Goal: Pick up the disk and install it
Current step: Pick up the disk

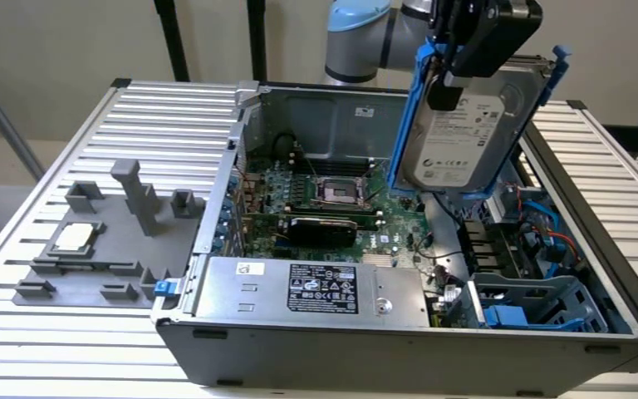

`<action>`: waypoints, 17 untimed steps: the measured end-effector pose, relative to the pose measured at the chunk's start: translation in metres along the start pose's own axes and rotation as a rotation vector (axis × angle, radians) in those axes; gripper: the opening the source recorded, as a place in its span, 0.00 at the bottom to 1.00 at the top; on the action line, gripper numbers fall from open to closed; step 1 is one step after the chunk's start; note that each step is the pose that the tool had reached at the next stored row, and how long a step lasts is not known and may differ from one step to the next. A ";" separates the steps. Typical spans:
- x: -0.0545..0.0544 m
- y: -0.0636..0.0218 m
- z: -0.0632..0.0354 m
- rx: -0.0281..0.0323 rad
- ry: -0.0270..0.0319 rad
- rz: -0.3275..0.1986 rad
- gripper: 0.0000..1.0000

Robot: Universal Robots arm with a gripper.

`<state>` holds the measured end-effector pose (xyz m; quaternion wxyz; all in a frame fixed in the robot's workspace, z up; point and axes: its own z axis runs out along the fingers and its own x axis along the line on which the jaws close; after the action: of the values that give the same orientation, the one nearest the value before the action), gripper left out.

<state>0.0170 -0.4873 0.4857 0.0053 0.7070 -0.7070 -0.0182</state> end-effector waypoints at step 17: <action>0.050 -0.0221 -0.0016 0.0000 0.0000 0.000 0.33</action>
<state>0.0392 -0.5378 0.4856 0.0053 0.7070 -0.7070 -0.0181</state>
